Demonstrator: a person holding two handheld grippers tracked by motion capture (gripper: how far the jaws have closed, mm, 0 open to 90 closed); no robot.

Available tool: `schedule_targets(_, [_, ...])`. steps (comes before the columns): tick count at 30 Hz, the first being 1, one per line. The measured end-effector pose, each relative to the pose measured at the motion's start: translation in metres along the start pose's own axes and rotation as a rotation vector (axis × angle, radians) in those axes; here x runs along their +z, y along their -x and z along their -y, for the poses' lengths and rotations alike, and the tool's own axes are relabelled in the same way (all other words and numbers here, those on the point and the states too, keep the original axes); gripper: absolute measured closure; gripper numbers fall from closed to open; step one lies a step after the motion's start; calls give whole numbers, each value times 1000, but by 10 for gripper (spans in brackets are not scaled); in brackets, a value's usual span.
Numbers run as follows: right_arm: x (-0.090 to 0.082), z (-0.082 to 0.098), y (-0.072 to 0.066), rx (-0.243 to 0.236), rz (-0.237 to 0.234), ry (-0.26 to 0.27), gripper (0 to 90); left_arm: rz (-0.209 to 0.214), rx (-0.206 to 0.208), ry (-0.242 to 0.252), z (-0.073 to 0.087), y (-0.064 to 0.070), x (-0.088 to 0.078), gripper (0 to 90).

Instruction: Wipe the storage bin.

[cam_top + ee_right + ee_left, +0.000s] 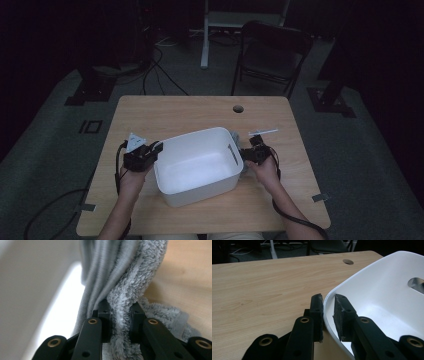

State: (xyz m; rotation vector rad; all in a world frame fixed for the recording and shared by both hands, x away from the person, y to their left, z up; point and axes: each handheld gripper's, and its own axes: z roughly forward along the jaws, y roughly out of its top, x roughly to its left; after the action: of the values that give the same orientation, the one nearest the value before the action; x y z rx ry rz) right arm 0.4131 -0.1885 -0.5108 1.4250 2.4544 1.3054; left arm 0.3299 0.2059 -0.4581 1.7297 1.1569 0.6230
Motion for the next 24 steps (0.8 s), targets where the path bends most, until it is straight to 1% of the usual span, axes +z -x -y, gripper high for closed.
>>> schedule_targets(1, [8,5,3,12,5,-21,775,0,-2,1,0,0,0,777])
schedule_targets(4, [17,13,14,68,-41,-22,774,4,-2,2,0,-1,0,776])
schedule_targets(6, [16,12,16,71,-54,-25,772,10,-6,3,0,-1,0,776])
schedule_targets(8, [13,7,17,67,-58,-16,770,16,-3,-1,0,-2,0,776])
schedule_targets(10, [8,0,17,64,-67,8,769,19,-2,-1,0,-3,0,776])
schedule_targets(12, [-3,-12,16,66,-93,65,768,20,-2,-1,0,-3,0,776])
schedule_targets(13, [-6,-16,15,64,-95,84,767,21,-1,-1,0,-3,0,776])
schedule_targets(14, [-12,-22,13,59,-101,115,767,20,-2,-1,0,-3,0,776])
schedule_targets(16, [-20,-30,11,50,-130,155,767,18,-2,0,0,-2,0,776])
schedule_targets(17, [-21,-33,9,32,-131,153,768,16,-3,1,0,-2,0,776])
schedule_targets(18, [-20,-35,7,18,-125,140,769,12,-5,3,0,-2,0,777])
schedule_targets(22, [-11,-32,10,23,-135,97,773,-7,-4,4,0,1,1,777])
schedule_targets(24, [-5,-28,10,17,-117,76,774,-8,-5,4,0,1,1,777])
